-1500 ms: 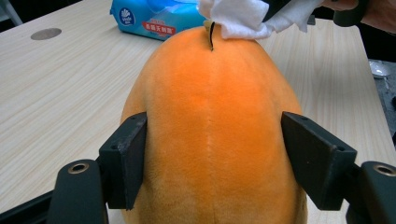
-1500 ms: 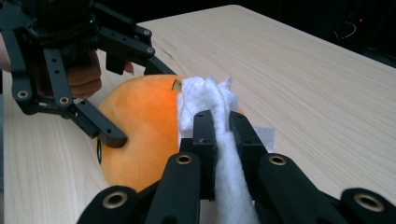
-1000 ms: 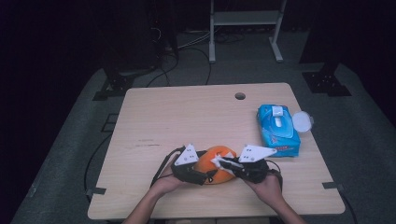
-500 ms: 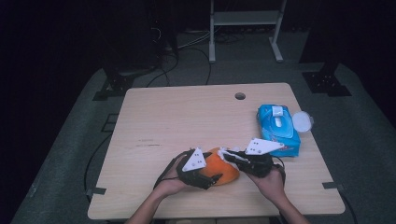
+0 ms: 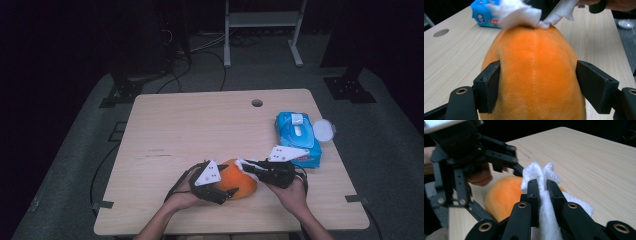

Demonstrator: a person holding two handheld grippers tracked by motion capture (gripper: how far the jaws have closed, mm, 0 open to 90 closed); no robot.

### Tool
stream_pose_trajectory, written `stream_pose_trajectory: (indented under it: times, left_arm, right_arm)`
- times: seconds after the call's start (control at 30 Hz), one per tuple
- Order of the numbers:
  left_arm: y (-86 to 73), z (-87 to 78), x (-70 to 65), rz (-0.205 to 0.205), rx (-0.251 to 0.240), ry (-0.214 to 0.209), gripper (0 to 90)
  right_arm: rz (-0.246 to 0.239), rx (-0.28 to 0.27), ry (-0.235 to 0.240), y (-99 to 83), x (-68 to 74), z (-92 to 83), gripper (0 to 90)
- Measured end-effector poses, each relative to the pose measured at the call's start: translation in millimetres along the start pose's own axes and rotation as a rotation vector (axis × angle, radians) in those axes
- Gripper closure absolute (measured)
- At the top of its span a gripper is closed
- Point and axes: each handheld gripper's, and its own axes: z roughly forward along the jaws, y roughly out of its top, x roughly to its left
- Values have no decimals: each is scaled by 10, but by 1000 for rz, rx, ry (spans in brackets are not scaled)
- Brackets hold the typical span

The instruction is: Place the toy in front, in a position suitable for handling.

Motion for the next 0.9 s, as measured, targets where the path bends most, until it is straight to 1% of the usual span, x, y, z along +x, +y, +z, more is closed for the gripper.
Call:
stream_pose_trajectory:
  times: [0.07,0.17,0.2,0.23,0.3,0.33,0.37,0.4,0.43,0.47,0.5,0.57,0.63,0.67,0.73,0.77,0.8,0.83,0.9]
  left_arm:
    - [4,0,-10,6,3,4,237]
    - [-13,-17,24,-10,-9,-2,236]
    - [-13,-25,44,-24,-12,-1,219]
    - [-6,-38,71,-48,-11,1,179]
    - [5,-66,130,-114,-15,11,112]
    - [1,-69,157,-138,4,22,81]
    - [-17,-66,181,-165,10,23,65]
    - [-40,-61,196,-194,6,13,61]
    - [-60,-49,206,-214,8,0,63]
    - [-70,-43,202,-218,8,-9,93]
    - [-69,-49,192,-201,10,-8,140]
    - [-43,-60,175,-180,19,-4,214]
    - [-14,-60,149,-137,23,5,239]
    - [5,-52,120,-102,24,5,243]
    - [57,-29,27,-3,26,3,246]
    - [81,-19,-21,33,34,-1,246]
    - [95,-11,-58,60,40,-1,245]
    - [99,-10,-73,72,49,5,243]
    - [71,-17,-48,47,40,0,223]
  right_arm:
    - [-19,5,0,22,33,21,816]
    - [-9,8,-3,2,-8,8,817]
    - [-9,12,-4,-12,-24,4,817]
    - [-16,15,-8,-27,-37,1,817]
    - [-10,19,-13,-53,-59,-11,817]
    - [-3,16,-11,-61,-72,-20,817]
    - [0,15,-12,-66,-86,-33,817]
    - [3,14,-13,-72,-100,-41,817]
    - [7,13,-12,-77,-113,-46,817]
    - [13,15,-8,-82,-122,-52,817]
    - [10,17,-11,-79,-127,-55,817]
    - [5,20,-17,-49,-122,-75,817]
    - [-7,10,-19,-4,-96,-89,817]
    - [-9,1,-10,19,-71,-86,818]
    - [-31,-19,30,68,17,-59,817]
    - [-51,-23,43,95,74,-39,817]
    - [-76,-17,53,118,121,-16,817]
    - [-97,-4,51,132,153,4,817]
    - [-117,18,37,117,159,24,818]
